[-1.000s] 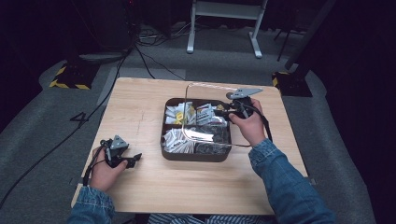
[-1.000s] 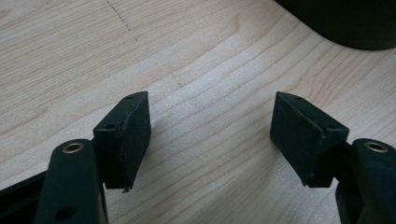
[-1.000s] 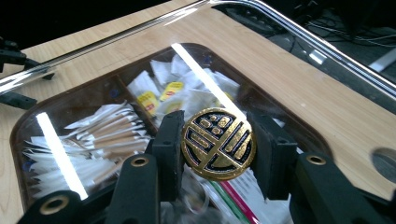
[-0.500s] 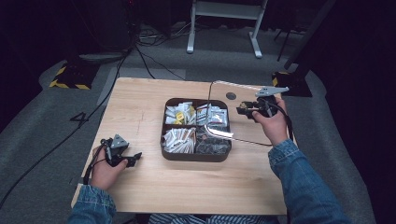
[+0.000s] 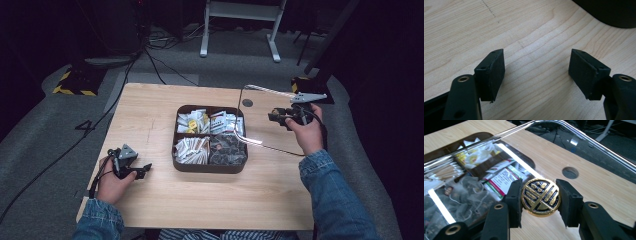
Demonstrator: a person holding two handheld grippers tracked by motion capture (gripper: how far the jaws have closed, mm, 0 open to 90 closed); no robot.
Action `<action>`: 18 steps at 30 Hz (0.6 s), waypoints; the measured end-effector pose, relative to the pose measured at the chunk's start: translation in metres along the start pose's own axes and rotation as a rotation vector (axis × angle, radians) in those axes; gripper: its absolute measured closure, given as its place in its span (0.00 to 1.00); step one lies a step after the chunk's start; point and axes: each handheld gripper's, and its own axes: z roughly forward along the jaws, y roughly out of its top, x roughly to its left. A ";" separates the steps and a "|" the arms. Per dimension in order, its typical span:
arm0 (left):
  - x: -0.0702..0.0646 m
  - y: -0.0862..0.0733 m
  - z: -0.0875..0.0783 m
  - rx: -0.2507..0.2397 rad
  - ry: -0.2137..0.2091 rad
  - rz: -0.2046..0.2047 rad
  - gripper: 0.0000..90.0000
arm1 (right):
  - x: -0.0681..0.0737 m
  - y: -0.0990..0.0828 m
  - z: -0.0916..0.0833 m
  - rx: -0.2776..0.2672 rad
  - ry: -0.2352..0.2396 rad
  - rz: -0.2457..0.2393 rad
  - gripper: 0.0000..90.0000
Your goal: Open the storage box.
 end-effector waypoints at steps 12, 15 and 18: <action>0.000 0.000 0.000 -0.001 0.001 0.001 0.33 | -0.028 -0.022 -0.003 0.042 -0.049 0.031 0.65; 0.000 0.000 0.000 0.000 0.000 0.000 0.33 | -0.034 -0.029 0.000 0.046 -0.034 0.029 0.65; 0.000 0.000 0.000 -0.001 0.001 0.001 0.33 | -0.039 -0.036 0.004 0.059 -0.031 0.035 0.65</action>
